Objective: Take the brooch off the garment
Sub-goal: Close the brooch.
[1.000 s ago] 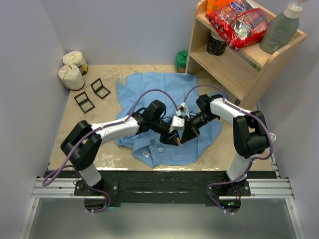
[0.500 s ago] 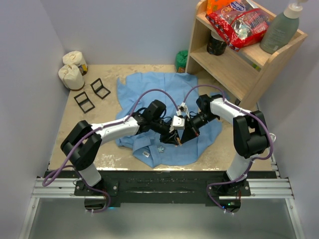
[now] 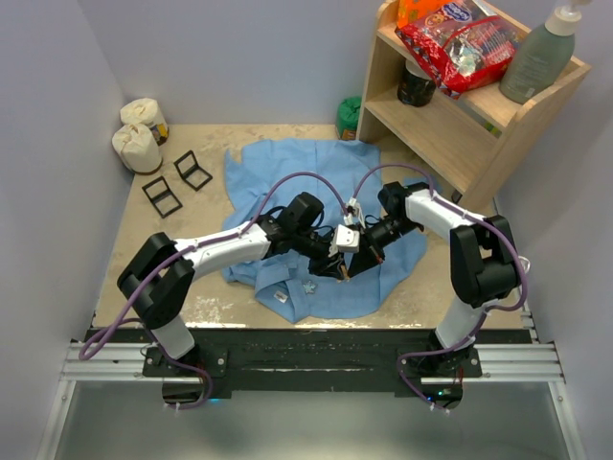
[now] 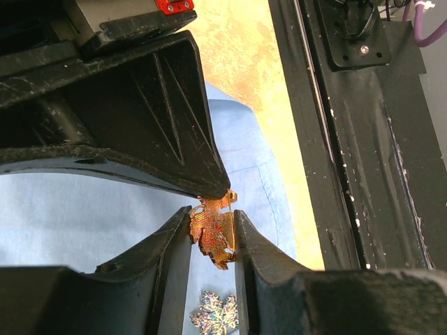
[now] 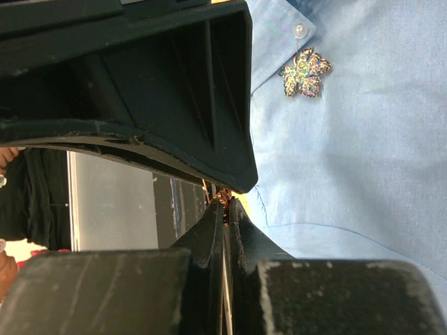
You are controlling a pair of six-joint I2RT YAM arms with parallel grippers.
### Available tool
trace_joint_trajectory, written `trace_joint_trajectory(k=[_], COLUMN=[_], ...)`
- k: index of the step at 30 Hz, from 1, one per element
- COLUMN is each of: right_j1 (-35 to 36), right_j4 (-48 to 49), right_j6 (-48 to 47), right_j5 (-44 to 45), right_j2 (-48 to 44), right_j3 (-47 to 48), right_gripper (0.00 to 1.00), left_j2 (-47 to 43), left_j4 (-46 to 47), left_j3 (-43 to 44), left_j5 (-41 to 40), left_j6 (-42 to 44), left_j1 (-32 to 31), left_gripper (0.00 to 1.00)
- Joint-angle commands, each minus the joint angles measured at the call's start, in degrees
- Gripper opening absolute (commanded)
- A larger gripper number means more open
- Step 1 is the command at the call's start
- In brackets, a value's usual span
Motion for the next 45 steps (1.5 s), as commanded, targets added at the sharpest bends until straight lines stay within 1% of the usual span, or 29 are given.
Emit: trace_joint_trajectory(k=[1, 10, 15, 22, 33, 35, 39, 45], right_j1=[-0.6, -0.7, -0.7, -0.8, -0.7, -0.7, -0.8, -0.7], right_j4=[2.2, 2.3, 2.4, 2.4, 2.6, 2.5, 2.6, 2.8], right_j6=[0.4, 0.6, 0.6, 0.8, 1.0, 1.1, 1.0, 1.2], right_j5=[-1.6, -1.5, -1.6, -1.6, -1.5, -1.5, -1.5, -1.4], right_j2=[-2.8, -3.0, -3.0, -2.9, -2.8, -2.7, -2.8, -3.0], right_j3=[0.4, 0.2, 0.2, 0.1, 0.2, 0.3, 0.2, 0.1], right_gripper=[0.0, 0.0, 0.0, 0.0, 0.0, 0.0, 0.0, 0.0], left_j2=[-0.7, -2.6, -3.0, -2.7, -2.5, -2.5, -2.6, -2.6], left_j4=[-5.0, -6.5, -6.8, -7.0, -8.0, -7.9, -7.9, -7.6], left_j3=[1.7, 2.4, 2.6, 3.4, 3.9, 3.8, 3.5, 3.5], left_j5=[1.9, 4.3, 5.1, 5.8, 11.3, 11.9, 12.1, 12.6], left_j6=[2.3, 3.5, 3.6, 3.2, 3.2, 3.3, 3.2, 2.7], left_j1=[-1.3, -1.3, -1.2, -1.1, 0.3, 0.5, 0.5, 0.5], left_gripper=[0.29, 0.43, 0.45, 0.45, 0.45, 0.46, 0.52, 0.56])
